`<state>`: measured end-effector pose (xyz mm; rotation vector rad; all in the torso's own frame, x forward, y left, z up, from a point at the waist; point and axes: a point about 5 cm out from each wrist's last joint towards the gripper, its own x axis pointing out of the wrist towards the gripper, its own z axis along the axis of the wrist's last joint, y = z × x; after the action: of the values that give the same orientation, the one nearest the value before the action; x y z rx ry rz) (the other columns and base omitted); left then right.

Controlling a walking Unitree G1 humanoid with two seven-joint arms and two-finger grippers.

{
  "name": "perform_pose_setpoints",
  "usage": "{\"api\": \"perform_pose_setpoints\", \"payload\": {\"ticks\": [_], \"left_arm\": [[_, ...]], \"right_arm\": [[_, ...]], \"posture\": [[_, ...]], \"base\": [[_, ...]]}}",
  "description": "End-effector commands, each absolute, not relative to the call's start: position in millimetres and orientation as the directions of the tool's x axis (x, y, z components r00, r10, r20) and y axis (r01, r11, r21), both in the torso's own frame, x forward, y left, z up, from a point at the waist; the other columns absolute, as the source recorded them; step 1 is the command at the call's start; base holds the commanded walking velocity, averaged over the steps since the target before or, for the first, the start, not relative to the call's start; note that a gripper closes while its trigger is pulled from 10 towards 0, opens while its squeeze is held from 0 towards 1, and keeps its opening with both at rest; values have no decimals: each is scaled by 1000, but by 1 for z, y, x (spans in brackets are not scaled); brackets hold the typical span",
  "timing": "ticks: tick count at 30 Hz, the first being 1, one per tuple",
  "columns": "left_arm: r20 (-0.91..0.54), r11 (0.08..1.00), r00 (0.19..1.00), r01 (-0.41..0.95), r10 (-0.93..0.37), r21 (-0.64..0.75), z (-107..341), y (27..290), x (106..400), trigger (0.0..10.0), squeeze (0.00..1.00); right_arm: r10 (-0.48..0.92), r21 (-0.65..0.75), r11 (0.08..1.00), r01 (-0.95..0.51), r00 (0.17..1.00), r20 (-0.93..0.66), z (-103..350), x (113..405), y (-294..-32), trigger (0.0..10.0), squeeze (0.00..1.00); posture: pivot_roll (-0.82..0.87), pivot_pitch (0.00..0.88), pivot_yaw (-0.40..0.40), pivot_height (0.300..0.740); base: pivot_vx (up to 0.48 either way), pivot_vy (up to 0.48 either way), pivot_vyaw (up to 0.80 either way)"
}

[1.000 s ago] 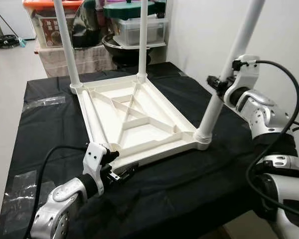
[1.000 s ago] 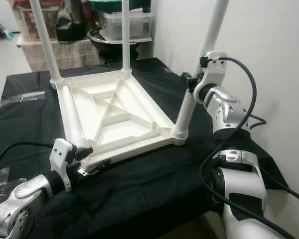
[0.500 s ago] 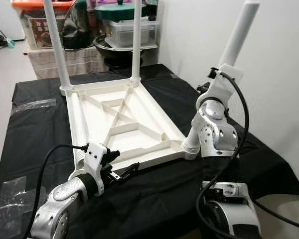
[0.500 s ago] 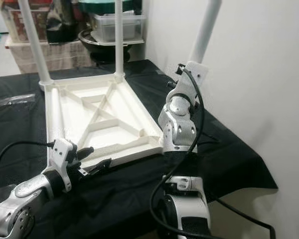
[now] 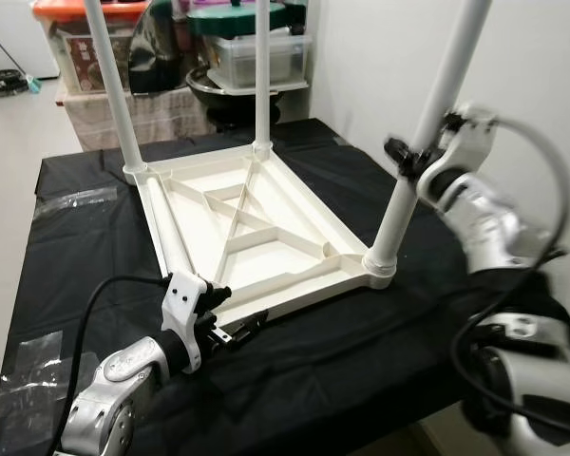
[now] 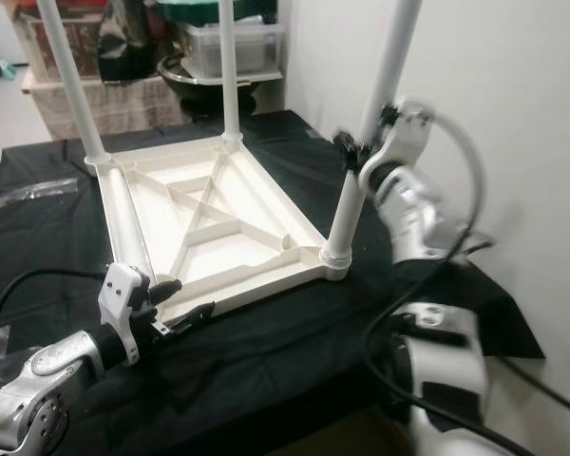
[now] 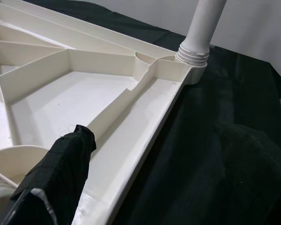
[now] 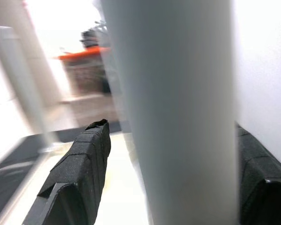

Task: Building children table

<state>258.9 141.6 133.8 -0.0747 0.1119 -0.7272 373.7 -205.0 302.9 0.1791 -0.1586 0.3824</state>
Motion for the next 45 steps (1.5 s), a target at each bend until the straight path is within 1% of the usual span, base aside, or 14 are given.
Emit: {"api": "perform_pose_setpoints", "payload": {"ticks": [1, 10, 11, 13, 14, 15, 22, 24, 28, 37, 38, 39, 40, 45], "left_arm": [[-92, 742, 737, 661, -670, -109, 130, 142, 257, 10000, 0], [-91, 742, 737, 663, -670, -98, 133, 144, 259, 10000, 0], [-90, 743, 738, 662, -669, -96, 133, 144, 259, 10000, 0], [-90, 743, 738, 662, -669, -96, 133, 144, 259, 10000, 0], [-90, 744, 738, 662, -668, -95, 133, 144, 258, 10000, 0], [-91, 744, 739, 661, -668, -96, 132, 145, 257, 10000, 0], [-94, 741, 735, 664, -671, -98, 132, 145, 255, 10000, 0], [-94, 739, 733, 667, -674, -98, 132, 145, 256, 10000, 0], [-94, 733, 727, 673, -680, -102, 131, 142, 257, 10000, 0], [-100, 708, 701, 698, -706, -110, 129, 134, 258, 10000, 0], [-101, 708, 701, 698, -706, -108, 130, 135, 259, 10000, 0], [-100, 710, 703, 696, -704, -107, 130, 136, 259, 10000, 0], [-100, 714, 707, 693, -700, -105, 130, 137, 260, 10000, 0], [-101, 721, 714, 684, -693, -106, 129, 139, 259, 10000, 0]], "right_arm": [[479, 103, 862, -497, 863, 159, 294, 371, -198, 10000, 0], [686, 11, 726, -687, 726, 43, 274, 375, -201, 9843, 0], [711, -2, 703, -711, 703, 15, 270, 375, -201, 3804, 0], [711, -2, 703, -711, 703, 15, 270, 375, -201, 3804, 0], [727, -6, 687, -727, 687, -5, 266, 375, -200, 667, 0], [705, 4, 709, -705, 709, -33, 260, 378, -200, 0, 0], [429, 41, 903, -427, 900, -78, 250, 392, -206, 0, 0], [146, 94, 986, -137, 985, -97, 244, 398, -216, 0, 0], [-213, 139, 962, 234, 965, -151, 223, 390, -221, 0, 0], [-247, 211, 931, 299, 939, -240, 192, 373, -139, 0, 0], [-187, 209, 948, 239, 953, -239, 196, 376, -129, 10000, 0], [-144, 204, 960, 194, 961, -238, 200, 379, -125, 10000, 0], [-123, 213, 963, 163, 974, -189, 210, 382, -127, 10000, 1000], [-99, 211, 971, 115, 991, -86, 236, 388, -146, 10000, 1000]], "posture": [[67, 0, -58, 740], [86, 0, -70, 740], [93, 0, -75, 740], [93, 0, -75, 740], [94, 0, -77, 740], [96, 0, -78, 740], [92, 0, -73, 740], [80, 0, -66, 740], [66, 0, -57, 740], [54, 0, -47, 740], [57, 0, -56, 740], [57, 0, -56, 740], [56, 0, -64, 740], [52, 0, -67, 740]], "base": [[0, 0, 0], [0, 0, 0], [0, 0, 0], [0, 0, 0], [0, 0, 0], [0, 0, 0], [0, 0, 0], [0, 0, 0], [0, 0, 0], [0, 0, 0], [0, 0, 0], [0, 0, 0], [0, 0, 0], [0, 0, 0]]}}
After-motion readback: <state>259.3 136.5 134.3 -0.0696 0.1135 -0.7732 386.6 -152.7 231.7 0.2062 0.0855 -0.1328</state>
